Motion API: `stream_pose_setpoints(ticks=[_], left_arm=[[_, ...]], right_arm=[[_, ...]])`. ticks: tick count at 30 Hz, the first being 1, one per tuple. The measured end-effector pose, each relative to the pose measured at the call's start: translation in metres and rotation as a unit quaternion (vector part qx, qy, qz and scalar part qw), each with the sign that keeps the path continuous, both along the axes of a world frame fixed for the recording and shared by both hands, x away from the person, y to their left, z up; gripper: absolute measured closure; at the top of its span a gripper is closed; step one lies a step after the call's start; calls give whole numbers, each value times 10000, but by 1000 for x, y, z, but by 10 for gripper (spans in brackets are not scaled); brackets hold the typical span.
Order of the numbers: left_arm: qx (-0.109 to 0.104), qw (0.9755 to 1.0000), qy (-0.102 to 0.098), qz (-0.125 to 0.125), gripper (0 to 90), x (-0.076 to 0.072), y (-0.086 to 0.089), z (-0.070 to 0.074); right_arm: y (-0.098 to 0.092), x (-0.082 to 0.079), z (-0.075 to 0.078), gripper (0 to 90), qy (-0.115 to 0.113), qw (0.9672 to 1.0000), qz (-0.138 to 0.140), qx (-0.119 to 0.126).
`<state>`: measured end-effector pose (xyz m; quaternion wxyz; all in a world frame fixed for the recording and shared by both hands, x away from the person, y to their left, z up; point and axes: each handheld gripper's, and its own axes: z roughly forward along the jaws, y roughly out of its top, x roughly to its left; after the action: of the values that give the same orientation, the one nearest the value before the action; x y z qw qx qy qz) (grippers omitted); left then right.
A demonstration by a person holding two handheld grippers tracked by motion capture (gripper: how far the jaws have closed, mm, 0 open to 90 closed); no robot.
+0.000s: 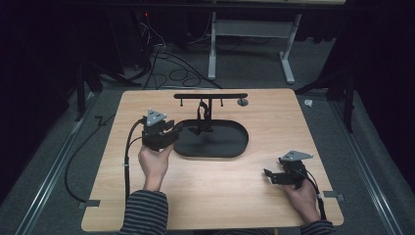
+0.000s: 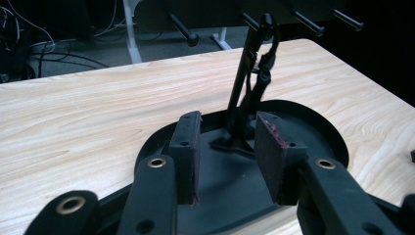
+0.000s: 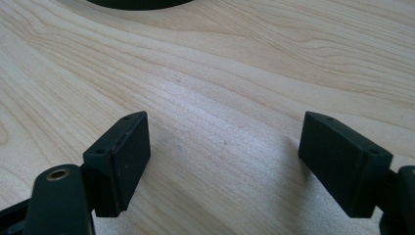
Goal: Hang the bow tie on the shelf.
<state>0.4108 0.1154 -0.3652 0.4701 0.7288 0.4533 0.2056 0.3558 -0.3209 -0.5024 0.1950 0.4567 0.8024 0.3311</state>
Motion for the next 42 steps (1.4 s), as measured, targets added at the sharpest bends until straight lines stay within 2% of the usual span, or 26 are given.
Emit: stream_pose_setpoints(ticks=[14,42], left_arm=[[-124,9999,-47,9,602,-21,19,2],[-265,9995,-80,143,569,-48,46,-4]], right_arm=[[0,0,0,205,1,10000,-1,0],[0,0,0,205,-1,10000,-1,-1]])
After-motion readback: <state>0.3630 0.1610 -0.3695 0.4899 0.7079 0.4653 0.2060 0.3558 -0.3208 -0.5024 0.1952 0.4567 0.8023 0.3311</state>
